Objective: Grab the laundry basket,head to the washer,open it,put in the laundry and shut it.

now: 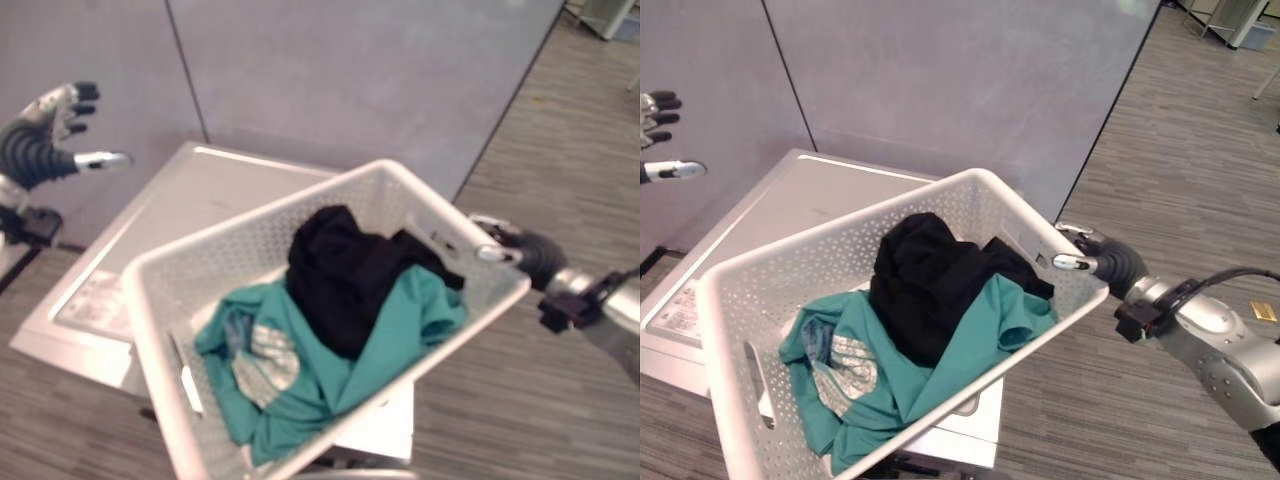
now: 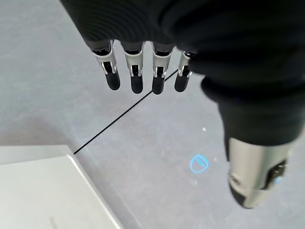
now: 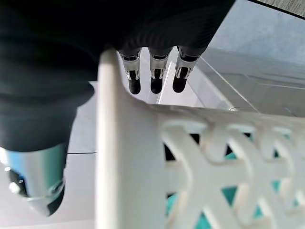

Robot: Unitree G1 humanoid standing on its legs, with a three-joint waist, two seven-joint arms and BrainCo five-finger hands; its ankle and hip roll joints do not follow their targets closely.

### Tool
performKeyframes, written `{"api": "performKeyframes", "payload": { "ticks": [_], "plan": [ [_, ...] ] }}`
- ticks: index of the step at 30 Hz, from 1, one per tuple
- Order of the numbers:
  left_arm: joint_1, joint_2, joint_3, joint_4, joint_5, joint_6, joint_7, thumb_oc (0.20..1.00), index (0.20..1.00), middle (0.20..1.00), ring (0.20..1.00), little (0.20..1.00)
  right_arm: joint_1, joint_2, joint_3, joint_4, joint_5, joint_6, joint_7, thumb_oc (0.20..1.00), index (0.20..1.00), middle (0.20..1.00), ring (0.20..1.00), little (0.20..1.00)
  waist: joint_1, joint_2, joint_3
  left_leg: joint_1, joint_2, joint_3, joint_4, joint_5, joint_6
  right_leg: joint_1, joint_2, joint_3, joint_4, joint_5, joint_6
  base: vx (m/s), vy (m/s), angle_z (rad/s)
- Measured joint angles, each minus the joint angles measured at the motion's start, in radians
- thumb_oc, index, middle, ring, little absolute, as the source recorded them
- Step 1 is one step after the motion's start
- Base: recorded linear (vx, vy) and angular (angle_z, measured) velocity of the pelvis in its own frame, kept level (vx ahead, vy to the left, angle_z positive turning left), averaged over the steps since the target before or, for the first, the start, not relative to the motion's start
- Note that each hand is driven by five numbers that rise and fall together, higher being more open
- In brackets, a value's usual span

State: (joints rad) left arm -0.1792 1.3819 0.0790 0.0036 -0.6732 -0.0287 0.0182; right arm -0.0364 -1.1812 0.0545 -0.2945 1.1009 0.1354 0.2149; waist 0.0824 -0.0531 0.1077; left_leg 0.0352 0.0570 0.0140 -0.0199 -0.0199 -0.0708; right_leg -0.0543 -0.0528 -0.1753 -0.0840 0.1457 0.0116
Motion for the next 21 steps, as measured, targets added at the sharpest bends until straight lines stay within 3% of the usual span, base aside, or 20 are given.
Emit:
{"api": "performKeyframes", "payload": {
  "ticks": [8,11,21],
  "plan": [
    [0.034,-0.128,0.056,-0.019,0.006,-0.001,0.035,1.000,1.000,1.000,1.000,1.000,-0.078,0.143,0.002,0.049,-0.016,-0.005,-0.023,1.000,1.000,1.000,1.000,1.000,0.003,-0.001,0.000,0.000,-0.001,-0.004,-0.001,0.001,0.001,0.001,-0.001,-0.002,0.000,-0.002,0.002,0.00,0.005,0.01],
    [0.086,-0.217,0.140,-0.053,0.047,-0.004,0.065,1.000,1.000,1.000,1.000,1.000,-0.133,0.252,-0.023,0.120,-0.034,-0.085,-0.062,1.000,1.000,1.000,1.000,1.000,0.003,-0.001,0.000,0.002,-0.001,-0.003,-0.008,0.004,0.005,0.000,-0.001,-0.001,0.000,-0.002,0.003,0.00,0.000,0.00],
    [0.118,-0.245,0.174,-0.059,0.087,-0.005,0.078,1.000,1.000,1.000,1.000,1.000,-0.172,0.255,-0.038,0.116,-0.042,-0.108,-0.081,1.000,1.000,1.000,1.000,1.000,0.008,-0.004,0.001,0.003,0.000,-0.015,-0.014,0.008,0.006,0.006,-0.001,-0.007,0.000,-0.005,0.005,0.00,-0.003,0.02]
  ]
}}
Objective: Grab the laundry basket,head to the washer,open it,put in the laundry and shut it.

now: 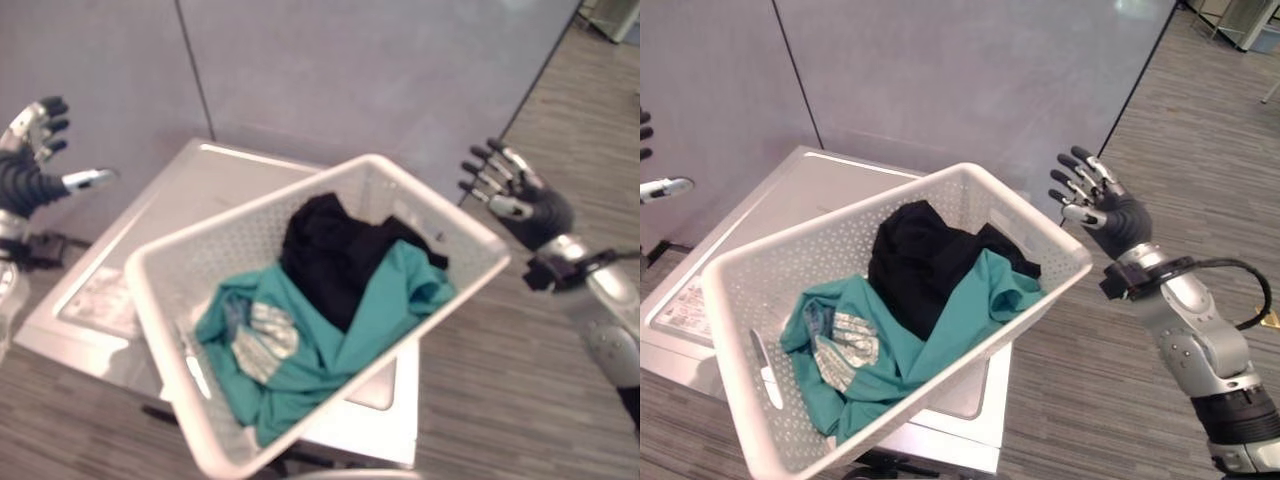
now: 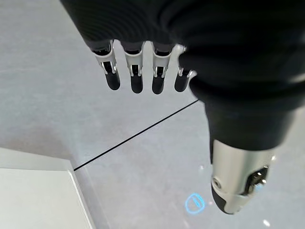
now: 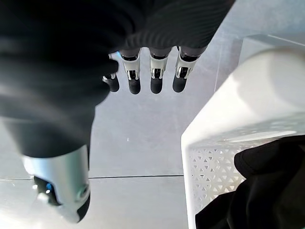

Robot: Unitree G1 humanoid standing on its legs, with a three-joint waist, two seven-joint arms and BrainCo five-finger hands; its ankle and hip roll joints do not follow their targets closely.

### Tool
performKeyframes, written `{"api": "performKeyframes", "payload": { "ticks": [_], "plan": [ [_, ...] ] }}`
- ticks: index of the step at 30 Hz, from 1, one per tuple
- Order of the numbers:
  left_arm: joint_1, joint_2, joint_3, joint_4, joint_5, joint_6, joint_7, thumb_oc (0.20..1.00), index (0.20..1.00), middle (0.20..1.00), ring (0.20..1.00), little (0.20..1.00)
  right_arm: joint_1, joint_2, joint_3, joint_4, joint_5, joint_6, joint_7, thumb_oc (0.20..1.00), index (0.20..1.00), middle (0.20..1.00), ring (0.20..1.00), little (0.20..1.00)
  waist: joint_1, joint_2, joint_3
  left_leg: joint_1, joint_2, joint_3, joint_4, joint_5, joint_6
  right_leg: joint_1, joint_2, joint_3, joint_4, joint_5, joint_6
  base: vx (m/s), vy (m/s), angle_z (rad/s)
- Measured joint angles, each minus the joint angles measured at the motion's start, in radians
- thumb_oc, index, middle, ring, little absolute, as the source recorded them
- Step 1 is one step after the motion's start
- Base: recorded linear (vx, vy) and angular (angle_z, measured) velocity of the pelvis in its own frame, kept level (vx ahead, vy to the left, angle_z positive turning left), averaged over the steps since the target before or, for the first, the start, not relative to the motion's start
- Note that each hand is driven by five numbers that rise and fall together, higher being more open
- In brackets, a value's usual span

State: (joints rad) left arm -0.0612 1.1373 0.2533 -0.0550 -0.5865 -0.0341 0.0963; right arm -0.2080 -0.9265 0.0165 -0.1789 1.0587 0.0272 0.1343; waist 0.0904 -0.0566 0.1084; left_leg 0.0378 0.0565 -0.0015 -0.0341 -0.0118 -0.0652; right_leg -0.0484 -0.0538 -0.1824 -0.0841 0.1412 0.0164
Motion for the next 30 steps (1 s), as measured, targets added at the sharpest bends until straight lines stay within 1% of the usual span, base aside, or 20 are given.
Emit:
{"api": "performKeyframes", "payload": {
  "ticks": [6,8,9,10,11,13,15,17,18,19,22,24,25,26,29,30],
  "plan": [
    [-0.001,-0.005,0.000,0.000,0.012,0.000,0.001,1.000,1.000,1.000,1.000,1.000,0.000,-0.001,0.000,0.000,0.000,0.001,0.000,1.000,1.000,1.000,1.000,1.000,-0.001,0.000,0.000,0.000,0.000,-0.011,0.000,0.000,0.000,0.009,-0.002,-0.010,0.000,-0.006,0.006,0.00,0.000,0.06],
    [-0.001,-0.020,0.001,0.000,0.015,0.000,0.009,1.000,1.000,1.000,1.000,1.000,0.000,0.001,0.000,0.000,0.000,0.001,-0.001,1.000,1.000,1.000,1.000,1.000,-0.002,0.000,0.001,0.004,0.000,-0.013,0.000,0.000,0.000,0.010,-0.002,-0.012,0.000,-0.006,0.006,0.00,-0.009,0.03],
    [0.003,-0.043,0.012,-0.004,0.015,-0.001,0.013,1.000,1.000,1.000,1.000,1.000,0.005,0.010,-0.012,-0.002,-0.004,0.002,-0.004,1.000,1.000,1.000,1.000,1.000,-0.002,0.000,0.001,0.004,0.000,-0.014,0.000,0.000,0.000,0.009,-0.002,-0.012,0.000,-0.006,0.006,0.00,0.000,0.00],
    [0.012,-0.097,0.048,-0.015,0.015,-0.005,0.023,1.000,1.000,1.000,1.000,1.000,0.014,0.042,-0.049,-0.003,-0.017,0.000,-0.009,1.000,1.000,1.000,1.000,1.000,-0.002,0.002,0.002,0.005,-0.001,-0.014,-0.001,0.000,0.000,0.011,-0.002,-0.012,-0.001,-0.006,0.006,0.00,0.000,0.00],
    [0.021,-0.129,0.067,-0.016,0.016,-0.006,0.036,1.000,1.000,1.000,1.000,1.000,0.018,0.059,-0.070,0.001,-0.032,-0.002,-0.022,1.000,1.000,1.000,1.000,1.000,-0.002,0.002,0.002,0.005,-0.001,-0.014,-0.002,0.000,0.000,0.010,-0.002,-0.012,0.000,-0.006,0.006,0.00,0.000,0.00],
    [0.043,-0.176,0.096,-0.024,0.019,-0.006,0.053,1.000,1.000,1.000,1.000,1.000,0.026,0.074,-0.108,0.005,-0.046,-0.006,-0.041,1.000,1.000,1.000,1.000,1.000,-0.002,0.002,0.002,0.006,-0.001,-0.014,-0.005,0.001,0.001,0.009,-0.002,-0.012,-0.001,-0.006,0.006,0.00,0.000,0.00],
    [0.072,-0.235,0.149,-0.043,0.038,-0.007,0.079,1.000,1.000,1.000,1.000,1.000,0.029,0.104,-0.181,0.010,-0.098,-0.028,-0.077,1.000,1.000,1.000,1.000,1.000,-0.002,0.002,0.003,0.016,-0.001,-0.012,-0.018,0.006,0.004,0.011,-0.002,-0.010,-0.001,-0.007,0.006,0.00,0.000,0.00],
    [0.087,-0.273,0.194,-0.052,0.056,-0.010,0.099,1.000,1.000,1.000,1.000,1.000,0.030,0.123,-0.237,0.019,-0.142,-0.050,-0.109,1.000,1.000,1.000,1.000,1.000,-0.002,0.003,0.003,0.017,0.000,-0.012,-0.022,0.008,0.005,0.011,-0.002,-0.010,-0.001,-0.008,0.007,0.00,0.000,0.00],
    [0.101,-0.316,0.247,-0.067,0.076,-0.017,0.102,1.000,1.000,1.000,1.000,1.000,0.030,0.161,-0.298,0.014,-0.180,-0.059,-0.120,1.000,1.000,1.000,1.000,1.000,-0.002,0.004,0.003,0.018,-0.001,-0.012,-0.023,0.009,0.005,0.011,-0.002,-0.009,-0.001,-0.008,0.008,0.00,0.000,0.00],
    [0.122,-0.366,0.299,-0.074,0.096,-0.031,0.148,1.000,1.000,1.000,1.000,1.000,0.032,0.195,-0.379,0.023,-0.220,-0.112,-0.179,1.000,1.000,1.000,1.000,1.000,-0.003,0.007,0.005,0.018,-0.001,-0.011,-0.024,0.010,0.007,0.011,-0.003,-0.009,-0.001,-0.008,0.007,0.00,0.000,0.00],
    [0.164,-0.416,0.358,-0.074,0.137,-0.049,0.191,1.000,1.000,1.000,1.000,1.000,0.041,0.207,-0.456,0.009,-0.329,-0.148,-0.234,1.000,1.000,1.000,1.000,1.000,-0.004,0.016,0.008,0.024,0.000,-0.011,-0.031,0.012,0.007,0.013,-0.002,-0.009,-0.001,-0.009,0.007,0.00,-0.046,0.00],
    [0.204,-0.476,0.418,-0.088,0.176,-0.059,0.220,1.000,1.000,1.000,1.000,1.000,0.082,0.249,-0.535,-0.034,-0.407,-0.176,-0.268,1.000,1.000,1.000,1.000,1.000,-0.004,0.025,0.009,0.025,0.001,-0.011,-0.032,0.012,0.007,0.013,-0.002,-0.009,-0.001,-0.010,0.005,-0.03,-0.057,0.01],
    [0.218,-0.497,0.438,-0.091,0.191,-0.067,0.238,1.000,1.000,1.000,1.000,1.000,0.098,0.270,-0.557,-0.044,-0.437,-0.187,-0.283,1.000,1.000,1.000,1.000,1.000,-0.004,0.029,0.008,0.024,0.002,-0.011,-0.032,0.012,0.007,0.013,-0.002,-0.009,-0.001,-0.010,0.005,-0.06,-0.097,-0.01],
    [0.246,-0.558,0.495,-0.108,0.213,-0.079,0.259,1.000,1.000,1.000,1.000,1.000,0.144,0.319,-0.585,-0.054,-0.476,-0.198,-0.300,1.000,1.000,1.000,1.000,1.000,-0.005,0.036,0.008,0.025,0.002,-0.011,-0.032,0.012,0.007,0.013,-0.001,-0.009,-0.001,-0.011,0.003,-0.06,-0.085,-0.01],
    [0.271,-0.615,0.517,-0.117,0.233,-0.090,0.298,1.000,1.000,1.000,1.000,1.000,0.197,0.384,-0.589,-0.089,-0.511,-0.198,-0.311,1.000,1.000,1.000,1.000,1.000,-0.006,0.053,-0.001,0.020,0.001,-0.012,-0.032,0.012,0.006,0.014,-0.001,-0.009,-0.001,-0.013,0.001,-0.07,-0.093,0.00],
    [0.271,-0.619,0.516,-0.117,0.235,-0.090,0.302,1.000,1.000,1.000,1.000,1.000,0.202,0.386,-0.585,-0.089,-0.511,-0.198,-0.311,1.000,1.000,1.000,1.000,1.000,-0.003,0.057,-0.002,0.018,0.003,-0.013,-0.031,0.012,0.006,0.013,-0.001,-0.009,-0.001,-0.013,0.001,-0.08,-0.163,0.01]
  ]
}}
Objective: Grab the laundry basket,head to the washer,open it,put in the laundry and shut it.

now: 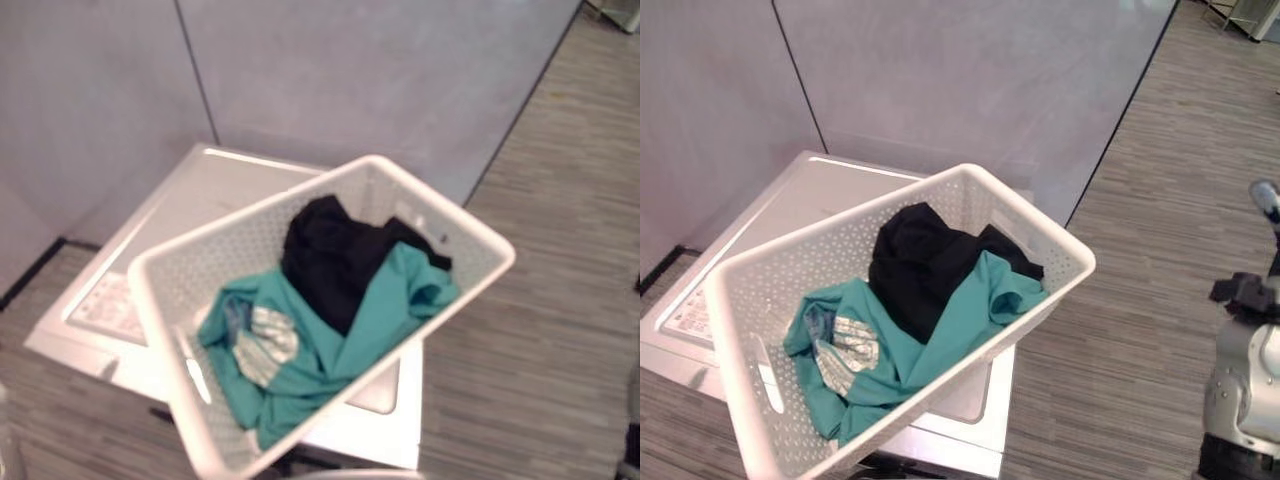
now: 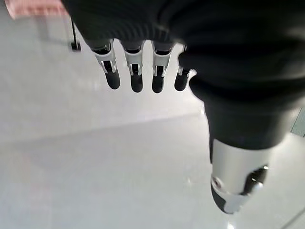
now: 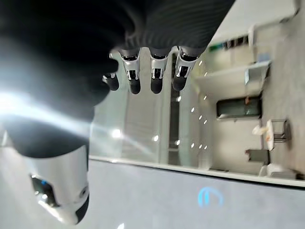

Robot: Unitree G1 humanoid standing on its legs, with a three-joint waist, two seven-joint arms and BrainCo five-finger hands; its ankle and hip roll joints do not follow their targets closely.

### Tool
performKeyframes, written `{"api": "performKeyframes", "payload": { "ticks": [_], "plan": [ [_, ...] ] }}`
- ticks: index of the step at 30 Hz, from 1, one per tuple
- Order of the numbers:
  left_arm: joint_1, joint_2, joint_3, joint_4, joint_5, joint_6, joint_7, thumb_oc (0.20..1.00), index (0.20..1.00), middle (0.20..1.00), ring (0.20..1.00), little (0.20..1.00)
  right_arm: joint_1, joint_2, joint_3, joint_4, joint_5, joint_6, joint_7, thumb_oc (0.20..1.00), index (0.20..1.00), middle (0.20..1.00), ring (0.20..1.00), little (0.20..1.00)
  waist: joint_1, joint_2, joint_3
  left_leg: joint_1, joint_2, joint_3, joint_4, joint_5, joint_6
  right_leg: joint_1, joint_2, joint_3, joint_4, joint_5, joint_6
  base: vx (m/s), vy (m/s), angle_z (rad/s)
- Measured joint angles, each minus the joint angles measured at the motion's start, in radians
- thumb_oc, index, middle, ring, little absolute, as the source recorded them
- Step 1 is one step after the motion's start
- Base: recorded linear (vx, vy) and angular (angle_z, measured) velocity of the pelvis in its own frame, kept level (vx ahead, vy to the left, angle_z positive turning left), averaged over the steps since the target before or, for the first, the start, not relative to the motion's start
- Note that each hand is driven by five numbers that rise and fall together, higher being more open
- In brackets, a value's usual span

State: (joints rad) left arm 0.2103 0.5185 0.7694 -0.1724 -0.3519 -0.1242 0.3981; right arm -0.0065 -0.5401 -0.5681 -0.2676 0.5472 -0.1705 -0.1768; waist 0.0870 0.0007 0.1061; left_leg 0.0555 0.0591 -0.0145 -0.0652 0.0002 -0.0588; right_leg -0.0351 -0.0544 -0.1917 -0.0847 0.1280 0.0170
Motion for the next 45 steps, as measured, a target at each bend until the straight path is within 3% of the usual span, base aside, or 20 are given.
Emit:
{"api": "performKeyframes", "payload": {
  "ticks": [8,11,14,16,17,19,22,25,26,28,30,32,35,36,39,40,41,42,44,45],
  "plan": [
    [0.039,-0.136,-0.086,-0.014,0.036,-0.026,0.015,1.000,1.000,1.000,1.000,1.000,0.022,0.080,0.103,0.005,-0.010,-0.001,0.002,1.000,1.000,1.000,1.000,1.000,0.013,-0.008,0.005,-0.039,0.026,-0.029,0.048,-0.010,-0.013,0.002,0.027,-0.022,0.000,-0.006,-0.009,-0.13,-0.143,0.10],
    [0.055,-0.182,-0.144,-0.012,0.031,-0.021,0.006,1.000,1.000,1.000,1.000,1.000,0.033,0.102,0.109,-0.010,-0.040,-0.006,0.000,1.000,1.000,1.000,1.000,1.000,0.026,-0.016,0.041,-0.068,0.035,-0.062,0.075,-0.007,-0.031,0.002,0.038,-0.061,0.000,-0.009,-0.014,-0.30,-0.096,0.31],
    [0.024,-0.192,-0.210,-0.012,0.024,-0.021,-0.010,1.000,1.000,1.000,1.000,1.000,0.022,0.098,0.120,-0.032,-0.078,-0.012,-0.017,1.000,1.000,1.000,1.000,1.000,0.025,0.003,0.119,-0.127,0.035,-0.107,0.124,0.007,-0.058,-0.005,0.036,-0.111,0.001,-0.006,-0.017,-0.25,-0.022,0.53],
    [-0.002,-0.193,-0.215,-0.012,0.025,-0.021,-0.010,1.000,1.000,1.000,1.000,1.000,0.013,0.104,0.136,-0.031,-0.079,-0.011,-0.027,1.000,1.000,1.000,1.000,1.000,0.026,0.014,0.148,-0.129,0.056,-0.071,0.114,-0.008,-0.053,-0.007,0.035,-0.125,0.012,-0.011,-0.026,-0.16,0.036,0.34],
    [-0.011,-0.189,-0.215,-0.025,0.027,-0.023,-0.010,1.000,1.000,1.000,1.000,1.000,0.006,0.119,0.162,-0.033,-0.081,-0.011,-0.031,1.000,1.000,1.000,1.000,1.000,0.021,-0.023,0.169,-0.136,0.066,0.013,0.192,-0.036,-0.034,-0.015,-0.005,-0.141,0.004,0.001,-0.086,-0.14,0.074,0.12],
    [-0.005,-0.190,-0.222,-0.046,0.027,-0.024,-0.013,1.000,1.000,1.000,1.000,1.000,0.001,0.140,0.175,-0.052,-0.100,-0.010,-0.033,1.000,1.000,1.000,1.000,1.000,0.017,-0.053,0.174,-0.160,0.090,0.037,0.375,-0.062,-0.013,-0.018,-0.039,-0.133,0.002,0.003,-0.086,-0.07,0.084,-0.03],
    [-0.004,-0.192,-0.229,-0.045,0.028,-0.026,-0.019,1.000,1.000,1.000,1.000,1.000,-0.003,0.142,0.176,-0.076,-0.117,-0.016,-0.039,1.000,1.000,1.000,1.000,1.000,-0.036,-0.042,0.160,-0.080,0.191,0.004,0.501,-0.115,-0.082,-0.013,-0.043,-0.134,0.004,0.014,-0.070,-0.09,0.217,-0.03],
    [-0.030,-0.191,-0.251,-0.043,0.028,-0.026,-0.033,1.000,1.000,1.000,1.000,1.000,-0.005,0.142,0.154,-0.077,-0.117,-0.021,-0.042,1.000,1.000,1.000,1.000,1.000,-0.082,-0.028,0.146,0.021,0.226,-0.032,0.434,-0.115,-0.087,-0.055,-0.065,-0.105,0.031,0.041,-0.055,-0.15,0.272,-0.03],
    [-0.034,-0.193,-0.262,-0.043,0.028,-0.026,-0.033,1.000,1.000,1.000,1.000,1.000,-0.005,0.133,0.152,-0.076,-0.117,-0.023,-0.043,1.000,1.000,1.000,1.000,1.000,-0.087,-0.009,0.136,0.067,0.223,-0.051,0.350,-0.083,-0.105,-0.076,-0.069,-0.098,0.055,0.043,-0.021,-0.21,0.330,0.03],
    [-0.042,-0.192,-0.267,-0.042,0.026,-0.027,-0.031,1.000,1.000,1.000,1.000,1.000,-0.006,0.156,0.158,-0.074,-0.117,-0.027,-0.043,1.000,1.000,1.000,1.000,1.000,-0.088,-0.012,0.124,0.092,0.187,-0.083,0.334,-0.156,-0.153,-0.087,-0.110,-0.072,0.064,0.079,0.027,-0.19,0.310,-0.09],
    [-0.017,-0.196,-0.280,-0.042,0.025,-0.039,-0.030,1.000,1.000,1.000,1.000,1.000,0.007,0.158,0.177,-0.070,-0.119,-0.034,-0.051,1.000,1.000,1.000,1.000,1.000,-0.093,0.011,0.071,0.091,0.149,-0.127,0.322,-0.271,-0.163,-0.107,-0.154,-0.060,0.067,0.108,0.079,-0.24,0.408,0.07],
    [-0.017,-0.201,-0.325,-0.037,0.025,-0.042,-0.033,1.000,1.000,1.000,1.000,1.000,0.023,0.205,0.174,-0.065,-0.138,-0.045,-0.071,1.000,1.000,1.000,1.000,1.000,-0.098,0.005,0.039,0.078,0.104,-0.092,0.326,-0.334,-0.172,-0.123,-0.212,-0.052,0.070,0.153,0.100,-0.33,0.572,0.27],
    [-0.002,-0.161,-0.372,-0.036,0.025,-0.042,-0.041,1.000,1.000,1.000,1.000,1.000,0.006,0.235,0.188,-0.065,-0.160,-0.048,-0.106,1.000,1.000,1.000,1.000,1.000,-0.085,-0.004,0.019,0.069,0.056,-0.011,0.295,-0.371,-0.097,-0.177,-0.258,-0.042,0.083,0.190,0.080,-0.19,0.357,-0.21],
    [-0.003,-0.135,-0.369,-0.023,0.025,-0.045,-0.043,1.000,1.000,1.000,1.000,1.000,0.006,0.261,0.195,-0.059,-0.190,-0.045,-0.107,1.000,1.000,1.000,1.000,1.000,-0.080,-0.035,0.007,0.057,0.017,0.012,0.339,-0.384,-0.076,-0.183,-0.275,-0.036,0.078,0.194,0.076,-0.24,0.401,-0.47],
    [-0.031,-0.076,-0.390,0.018,0.027,-0.044,-0.056,1.000,1.000,1.000,1.000,1.000,0.001,0.274,0.200,-0.061,-0.233,-0.046,-0.119,1.000,1.000,1.000,1.000,1.000,-0.103,-0.048,0.000,-0.030,-0.038,0.021,0.523,-0.457,-0.005,-0.212,-0.314,-0.016,0.078,0.285,0.062,-0.35,0.358,-0.27],
    [-0.048,-0.063,-0.397,0.024,0.027,-0.045,-0.056,1.000,1.000,1.000,1.000,1.000,-0.005,0.281,0.209,-0.061,-0.235,-0.045,-0.122,1.000,1.000,1.000,1.000,1.000,-0.107,-0.052,0.004,-0.067,-0.064,0.029,0.588,-0.481,0.031,-0.239,-0.319,-0.012,0.087,0.335,0.036,-0.21,0.122,-0.48],
    [-0.063,-0.046,-0.398,0.030,0.028,-0.045,-0.061,1.000,1.000,1.000,1.000,1.000,-0.008,0.281,0.228,-0.060,-0.236,-0.046,-0.127,1.000,1.000,1.000,1.000,1.000,-0.110,-0.056,0.007,-0.094,-0.091,0.046,0.616,-0.494,0.022,-0.286,-0.322,0.005,0.092,0.387,-0.025,-0.41,0.249,-0.84],
    [-0.078,-0.015,-0.394,0.037,0.034,-0.046,-0.075,1.000,1.000,1.000,1.000,1.000,0.008,0.310,0.289,-0.053,-0.239,-0.042,-0.128,1.000,1.000,1.000,1.000,1.000,-0.098,-0.055,0.025,-0.123,-0.092,0.059,0.683,-0.521,0.056,-0.317,-0.338,0.034,0.146,0.356,-0.020,-0.31,0.157,-0.74],
    [-0.079,-0.072,-0.397,0.044,0.037,-0.044,-0.075,1.000,1.000,1.000,1.000,1.000,0.024,0.295,0.295,-0.056,-0.246,-0.029,-0.125,1.000,1.000,1.000,1.000,1.000,-0.098,0.001,0.016,-0.134,-0.041,0.067,0.675,-0.493,0.068,-0.298,-0.287,0.007,0.280,0.115,0.044,-0.31,0.137,-0.27],
    [-0.074,-0.078,-0.398,0.045,0.037,-0.042,-0.078,1.000,1.000,1.000,1.000,1.000,0.012,0.291,0.288,-0.068,-0.255,-0.030,-0.126,1.000,1.000,1.000,1.000,1.000,-0.093,0.019,0.016,-0.141,-0.029,0.058,0.637,-0.457,0.066,-0.288,-0.268,-0.003,0.378,0.032,0.068,-0.27,0.059,-0.02]
  ]
}}
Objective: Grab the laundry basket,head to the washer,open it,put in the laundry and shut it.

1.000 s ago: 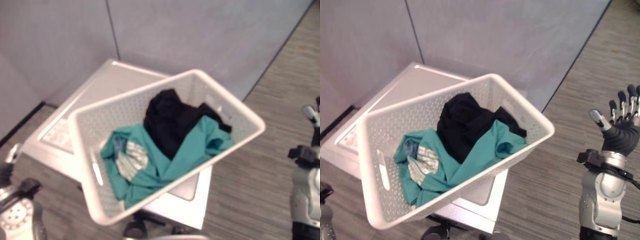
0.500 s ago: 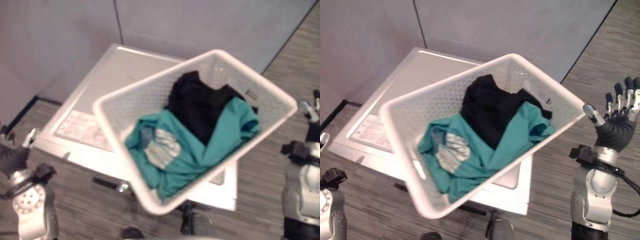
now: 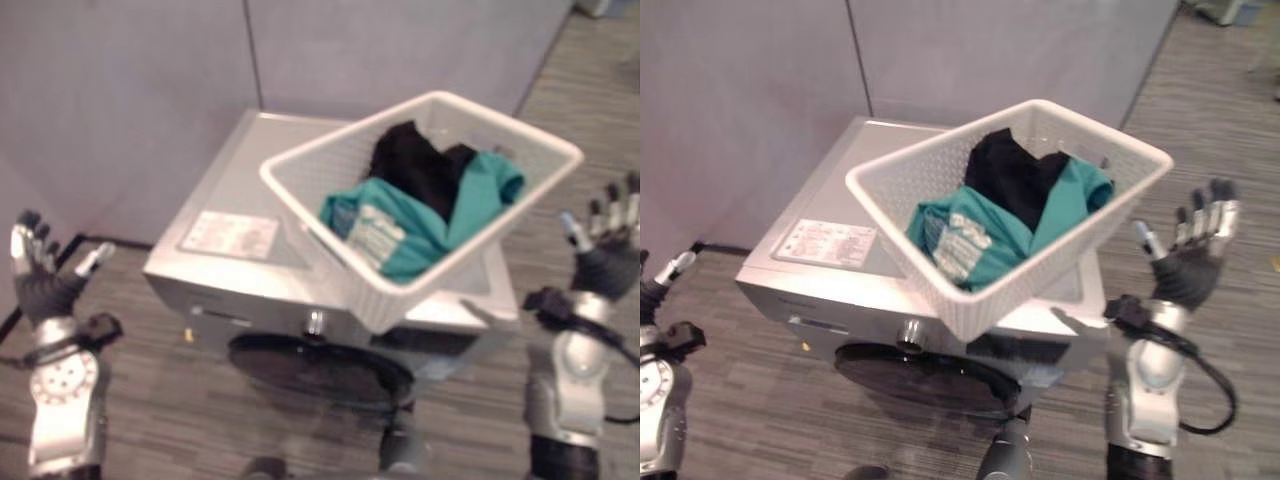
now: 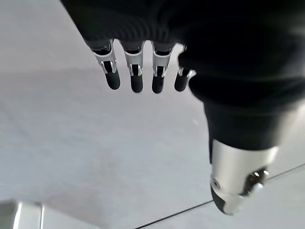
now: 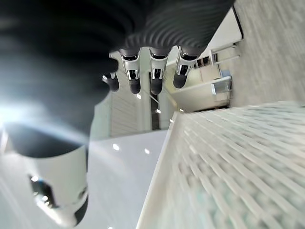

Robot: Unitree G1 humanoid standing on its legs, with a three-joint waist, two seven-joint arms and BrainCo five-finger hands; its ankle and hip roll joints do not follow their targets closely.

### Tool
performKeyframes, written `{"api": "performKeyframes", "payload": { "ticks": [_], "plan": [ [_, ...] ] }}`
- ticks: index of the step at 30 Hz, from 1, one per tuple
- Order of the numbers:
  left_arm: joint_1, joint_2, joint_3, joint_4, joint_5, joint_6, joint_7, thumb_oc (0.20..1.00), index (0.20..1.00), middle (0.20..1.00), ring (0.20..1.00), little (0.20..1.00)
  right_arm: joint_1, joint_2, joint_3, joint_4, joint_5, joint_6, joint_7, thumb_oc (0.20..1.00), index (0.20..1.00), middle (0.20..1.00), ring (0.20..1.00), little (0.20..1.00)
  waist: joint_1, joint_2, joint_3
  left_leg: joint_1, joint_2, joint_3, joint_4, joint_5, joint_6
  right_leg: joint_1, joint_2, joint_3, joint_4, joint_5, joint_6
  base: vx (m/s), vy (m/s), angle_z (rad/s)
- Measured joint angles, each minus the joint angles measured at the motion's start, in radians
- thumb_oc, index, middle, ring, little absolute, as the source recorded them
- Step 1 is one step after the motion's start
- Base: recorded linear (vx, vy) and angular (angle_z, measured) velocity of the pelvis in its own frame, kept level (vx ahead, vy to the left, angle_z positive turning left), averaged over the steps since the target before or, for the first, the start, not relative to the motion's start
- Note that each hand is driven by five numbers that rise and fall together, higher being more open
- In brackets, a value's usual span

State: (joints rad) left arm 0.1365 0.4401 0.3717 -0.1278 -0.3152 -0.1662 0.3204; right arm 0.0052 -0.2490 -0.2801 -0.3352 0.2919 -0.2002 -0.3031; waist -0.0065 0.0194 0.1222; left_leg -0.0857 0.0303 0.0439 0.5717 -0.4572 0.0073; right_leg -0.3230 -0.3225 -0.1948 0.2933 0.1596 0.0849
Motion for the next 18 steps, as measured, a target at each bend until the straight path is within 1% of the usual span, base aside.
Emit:
{"api": "performKeyframes", "payload": {
  "ticks": [1,2,3,4,5,6,7,8,9,10,11,12,13,14,17,18],
  "plan": [
    [-0.004,0.004,0.003,0.000,0.000,0.001,0.001,1.000,1.000,1.000,1.000,1.000,-0.035,-0.010,-0.003,-0.009,-0.018,-0.003,0.003,1.000,1.000,1.000,1.000,1.000,0.010,0.003,0.000,0.010,0.001,-0.001,-0.096,0.073,-0.004,0.042,0.015,-0.020,0.088,-0.103,0.041,-0.20,0.030,-0.11],
    [-0.003,0.006,0.006,-0.002,0.000,0.002,0.001,1.000,1.000,1.000,1.000,1.000,-0.057,-0.019,-0.001,-0.009,-0.019,-0.002,0.008,1.000,1.000,1.000,1.000,1.000,0.022,-0.004,-0.004,0.022,-0.005,0.006,-0.143,0.108,-0.023,0.086,0.034,-0.030,0.061,-0.120,0.026,-0.23,0.001,-0.40],
    [0.002,0.019,0.014,-0.002,0.000,0.006,0.001,1.000,1.000,1.000,1.000,1.000,-0.112,-0.027,0.024,-0.008,-0.019,-0.001,0.014,1.000,1.000,1.000,1.000,1.000,0.046,-0.003,-0.001,0.047,-0.005,0.021,-0.237,0.172,-0.032,0.116,0.052,-0.045,-0.040,-0.067,-0.010,-0.24,-0.053,-0.56],
    [-0.001,0.010,0.026,-0.021,0.000,0.005,-0.001,1.000,1.000,1.000,1.000,1.000,-0.136,-0.028,0.037,0.001,-0.020,0.004,0.023,1.000,1.000,1.000,1.000,1.000,0.060,0.003,0.001,0.085,-0.008,0.041,-0.324,0.224,-0.025,0.156,0.069,-0.036,-0.155,0.011,0.006,-0.28,-0.077,-0.55],
    [-0.001,0.006,0.037,-0.029,0.000,0.005,-0.001,1.000,1.000,1.000,1.000,1.000,-0.137,-0.029,0.039,0.002,-0.020,0.005,0.026,1.000,1.000,1.000,1.000,1.000,0.071,0.000,0.001,0.099,-0.006,0.060,-0.354,0.242,-0.019,0.176,0.069,-0.031,-0.193,0.013,0.021,-0.21,-0.114,-0.31],
    [0.000,-0.008,0.050,-0.032,0.000,0.005,0.000,1.000,1.000,1.000,1.000,1.000,-0.139,-0.031,0.040,0.006,-0.024,0.005,0.027,1.000,1.000,1.000,1.000,1.000,0.080,0.005,0.003,0.107,0.006,0.079,-0.375,0.250,-0.018,0.182,0.067,-0.033,-0.152,-0.048,0.033,-0.16,-0.105,-0.20],
    [0.012,-0.033,0.058,-0.040,0.000,0.005,0.001,1.000,1.000,1.000,1.000,1.000,-0.136,-0.034,0.039,0.011,-0.033,0.008,0.027,1.000,1.000,1.000,1.000,1.000,0.086,0.017,-0.002,0.118,0.022,0.083,-0.391,0.263,-0.025,0.183,0.077,-0.038,-0.053,-0.131,0.031,-0.09,-0.079,-0.17],
    [0.028,-0.045,0.062,-0.050,-0.001,0.005,0.001,1.000,1.000,1.000,1.000,1.000,-0.129,-0.036,0.036,0.008,-0.039,0.008,0.026,1.000,1.000,1.000,1.000,1.000,0.096,0.024,-0.015,0.122,0.035,0.085,-0.414,0.276,-0.036,0.184,0.081,-0.042,0.014,-0.188,0.043,-0.14,-0.121,-0.20],
    [0.046,-0.037,0.069,-0.063,-0.001,0.005,0.002,1.000,1.000,1.000,1.000,1.000,-0.115,-0.032,0.035,-0.002,-0.048,0.007,0.027,1.000,1.000,1.000,1.000,1.000,0.112,-0.010,-0.037,0.132,0.032,0.079,-0.458,0.307,-0.054,0.205,0.081,-0.035,0.016,-0.259,0.057,-0.15,-0.147,-0.17],
    [0.047,-0.032,0.073,-0.064,-0.001,0.005,0.004,1.000,1.000,1.000,1.000,1.000,-0.114,-0.032,0.036,-0.001,-0.052,0.008,0.028,1.000,1.000,1.000,1.000,1.000,0.118,-0.028,-0.042,0.124,0.023,0.077,-0.469,0.324,-0.064,0.221,0.097,-0.011,-0.035,-0.279,0.035,-0.21,-0.234,-0.22],
    [0.058,-0.054,0.071,-0.065,-0.002,0.007,0.005,1.000,1.000,1.000,1.000,1.000,-0.114,-0.037,0.036,0.001,-0.054,0.011,0.028,1.000,1.000,1.000,1.000,1.000,0.126,-0.008,-0.039,0.126,0.049,0.069,-0.497,0.349,-0.053,0.233,0.132,-0.008,-0.091,-0.237,0.019,-0.10,-0.152,-0.19],
    [0.064,-0.059,0.069,-0.066,-0.001,0.006,0.004,1.000,1.000,1.000,1.000,1.000,-0.113,-0.038,0.036,0.001,-0.055,0.011,0.028,1.000,1.000,1.000,1.000,1.000,0.127,0.000,-0.040,0.130,0.058,0.065,-0.513,0.366,-0.049,0.241,0.149,-0.011,-0.120,-0.221,0.008,-0.12,-0.192,-0.20],
    [0.064,-0.069,0.068,-0.068,-0.001,0.006,0.004,1.000,1.000,1.000,1.000,1.000,-0.112,-0.038,0.036,0.001,-0.055,0.011,0.026,1.000,1.000,1.000,1.000,1.000,0.126,0.007,-0.042,0.131,0.066,0.060,-0.526,0.380,-0.052,0.246,0.160,-0.011,-0.140,-0.208,0.004,-0.17,-0.240,-0.16],
    [0.063,-0.082,0.057,-0.070,-0.001,0.006,0.003,1.000,1.000,1.000,1.000,1.000,-0.104,-0.044,0.036,0.001,-0.057,0.011,0.024,1.000,1.000,1.000,1.000,1.000,0.124,0.020,-0.043,0.129,0.084,0.056,-0.532,0.392,-0.054,0.258,0.189,-0.008,-0.187,-0.182,-0.008,-0.22,-0.307,-0.14],
    [0.064,-0.094,0.056,-0.077,-0.003,0.006,0.001,1.000,1.000,1.000,1.000,1.000,-0.060,-0.075,0.032,0.000,-0.064,0.012,0.020,1.000,1.000,1.000,1.000,1.000,0.122,0.026,-0.036,0.122,0.107,0.055,-0.531,0.396,-0.058,0.281,0.215,-0.016,-0.248,-0.156,-0.017,-0.17,-0.199,-0.06],
    [0.063,-0.104,0.054,-0.077,-0.004,0.006,-0.001,1.000,1.000,1.000,1.000,1.000,-0.044,-0.079,0.005,0.000,-0.092,0.015,0.013,1.000,1.000,1.000,1.000,1.000,0.120,0.030,-0.031,0.117,0.115,0.052,-0.539,0.403,-0.066,0.298,0.229,-0.022,-0.294,-0.128,-0.020,-0.25,-0.248,0.20]
  ]
}}
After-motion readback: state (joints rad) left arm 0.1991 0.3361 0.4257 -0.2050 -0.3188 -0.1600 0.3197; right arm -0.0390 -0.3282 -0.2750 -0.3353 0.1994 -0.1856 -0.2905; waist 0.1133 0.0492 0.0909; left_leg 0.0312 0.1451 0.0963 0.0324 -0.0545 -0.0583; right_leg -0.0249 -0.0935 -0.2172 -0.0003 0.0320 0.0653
